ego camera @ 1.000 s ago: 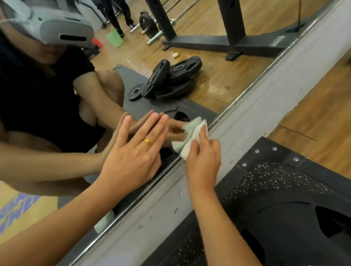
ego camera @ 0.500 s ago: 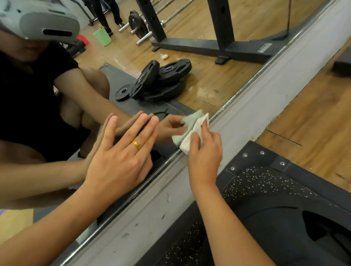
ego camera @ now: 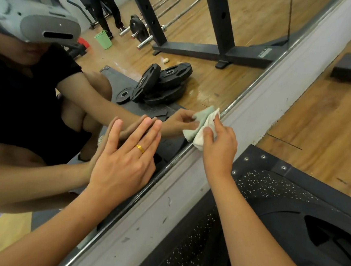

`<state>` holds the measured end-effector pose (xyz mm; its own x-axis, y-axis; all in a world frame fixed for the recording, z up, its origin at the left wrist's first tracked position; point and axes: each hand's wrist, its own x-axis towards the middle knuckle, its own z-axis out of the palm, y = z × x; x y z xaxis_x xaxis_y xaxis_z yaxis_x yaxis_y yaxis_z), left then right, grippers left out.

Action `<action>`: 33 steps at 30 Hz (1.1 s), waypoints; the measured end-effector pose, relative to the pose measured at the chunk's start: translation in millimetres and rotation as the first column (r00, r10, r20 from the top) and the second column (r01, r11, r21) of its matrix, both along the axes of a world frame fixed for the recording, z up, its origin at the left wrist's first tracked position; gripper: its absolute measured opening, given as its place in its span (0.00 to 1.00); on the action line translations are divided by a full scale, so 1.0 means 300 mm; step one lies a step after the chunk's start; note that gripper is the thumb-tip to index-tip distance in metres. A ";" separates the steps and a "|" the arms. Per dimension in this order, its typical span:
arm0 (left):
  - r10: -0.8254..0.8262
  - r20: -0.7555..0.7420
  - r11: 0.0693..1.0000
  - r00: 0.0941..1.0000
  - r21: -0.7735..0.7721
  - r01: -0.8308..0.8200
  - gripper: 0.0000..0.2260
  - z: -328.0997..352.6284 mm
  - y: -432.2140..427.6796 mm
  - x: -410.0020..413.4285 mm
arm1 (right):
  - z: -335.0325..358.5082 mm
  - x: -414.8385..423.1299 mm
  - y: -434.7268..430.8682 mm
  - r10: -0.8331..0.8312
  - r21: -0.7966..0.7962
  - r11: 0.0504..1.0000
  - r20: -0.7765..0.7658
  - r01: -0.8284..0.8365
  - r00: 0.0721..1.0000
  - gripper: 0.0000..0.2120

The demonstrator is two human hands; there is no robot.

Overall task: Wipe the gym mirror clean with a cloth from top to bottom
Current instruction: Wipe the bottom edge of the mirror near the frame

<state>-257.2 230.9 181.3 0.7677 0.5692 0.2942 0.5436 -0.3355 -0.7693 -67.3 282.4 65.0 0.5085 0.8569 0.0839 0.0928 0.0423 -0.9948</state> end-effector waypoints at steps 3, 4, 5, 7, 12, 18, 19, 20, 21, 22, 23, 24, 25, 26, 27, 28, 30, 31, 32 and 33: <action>-0.008 0.006 1.000 1.000 0.008 0.008 0.22 -0.005 0.004 -0.005 | 0.051 0.040 0.043 -0.085 0.057 0.995 -0.049 0.088 0.995 0.23; -0.008 0.002 1.000 1.000 0.011 0.008 0.22 -0.006 0.005 -0.006 | 0.072 0.049 0.061 -0.098 0.080 0.991 -0.059 0.103 0.993 0.23; -0.009 0.000 1.000 1.000 0.013 0.009 0.22 -0.006 0.005 -0.007 | 0.085 0.053 0.078 -0.092 0.095 0.991 -0.052 0.097 0.994 0.23; -0.012 -0.001 1.000 1.000 0.011 0.012 0.22 -0.006 0.006 -0.007 | 0.077 0.052 0.090 -0.061 0.088 0.994 -0.028 0.063 0.998 0.23; -0.005 -0.002 1.000 1.000 0.004 0.005 0.23 -0.002 0.004 -0.001 | -0.009 0.068 0.072 -0.040 -0.071 0.997 0.029 0.042 0.999 0.23; -0.005 0.014 1.000 1.000 0.006 0.005 0.23 0.000 0.002 -0.001 | 0.078 0.132 0.154 -0.088 0.062 0.994 -0.036 0.090 0.995 0.24; -0.004 0.012 1.000 1.000 0.002 0.004 0.23 0.000 0.002 0.000 | 0.075 0.135 0.159 -0.070 0.072 0.995 -0.021 0.072 0.997 0.24; -0.002 0.011 1.000 1.000 0.000 0.002 0.23 0.001 0.001 -0.001 | 0.063 0.135 0.158 -0.055 0.067 0.996 -0.005 0.056 0.998 0.24; 0.001 0.011 1.000 1.000 0.001 -0.001 0.23 0.001 0.002 -0.001 | 0.047 0.134 0.151 -0.045 0.045 0.998 0.011 0.045 0.999 0.24; 0.004 0.011 1.000 1.000 0.004 -0.004 0.23 0.001 0.001 0.000 | 0.026 0.133 0.142 -0.036 0.012 0.999 0.029 0.035 0.999 0.24; 0.005 0.007 1.000 1.000 0.007 -0.005 0.23 0.001 0.001 0.001 | 0.003 0.134 0.136 -0.027 -0.014 1.000 0.048 0.027 0.999 0.24; 0.006 0.003 1.000 1.000 0.007 -0.006 0.23 0.001 0.000 0.001 | -0.015 0.140 0.133 -0.021 -0.032 0.999 0.067 0.023 0.998 0.23; 0.005 0.001 1.000 1.000 0.004 -0.005 0.23 0.001 0.000 0.001 | -0.020 0.147 0.133 -0.021 -0.040 0.999 0.086 0.025 0.996 0.23; 0.004 0.001 1.000 1.000 0.003 -0.004 0.23 0.002 0.002 0.001 | -0.015 0.153 0.136 -0.030 -0.037 0.999 0.096 0.033 0.995 0.23; 0.005 0.001 1.000 1.000 0.003 -0.005 0.23 0.002 0.002 -0.001 | -0.003 0.158 0.141 -0.042 -0.018 0.999 0.084 0.044 0.996 0.23; 0.004 0.000 1.000 1.000 0.005 -0.004 0.23 0.002 0.003 -0.001 | 0.016 0.162 0.145 -0.055 0.014 0.998 0.049 0.054 0.997 0.23; 0.005 0.000 1.000 1.000 0.006 -0.005 0.23 0.000 0.004 0.000 | 0.046 0.157 0.147 -0.059 0.082 0.995 0.005 0.058 0.998 0.23; 0.005 0.002 1.000 1.000 0.002 -0.005 0.23 0.001 0.003 0.001 | 0.049 0.145 0.142 -0.048 0.099 0.994 -0.001 0.048 0.999 0.23; 0.006 0.002 1.000 1.000 -0.002 -0.006 0.23 0.003 0.001 0.004 | 0.042 0.127 0.133 -0.034 0.100 0.994 -0.009 0.035 0.999 0.23; 0.008 0.005 1.000 1.000 -0.009 -0.008 0.23 0.006 -0.002 0.008 | 0.026 0.107 0.122 -0.027 0.081 0.996 -0.029 0.029 0.999 0.23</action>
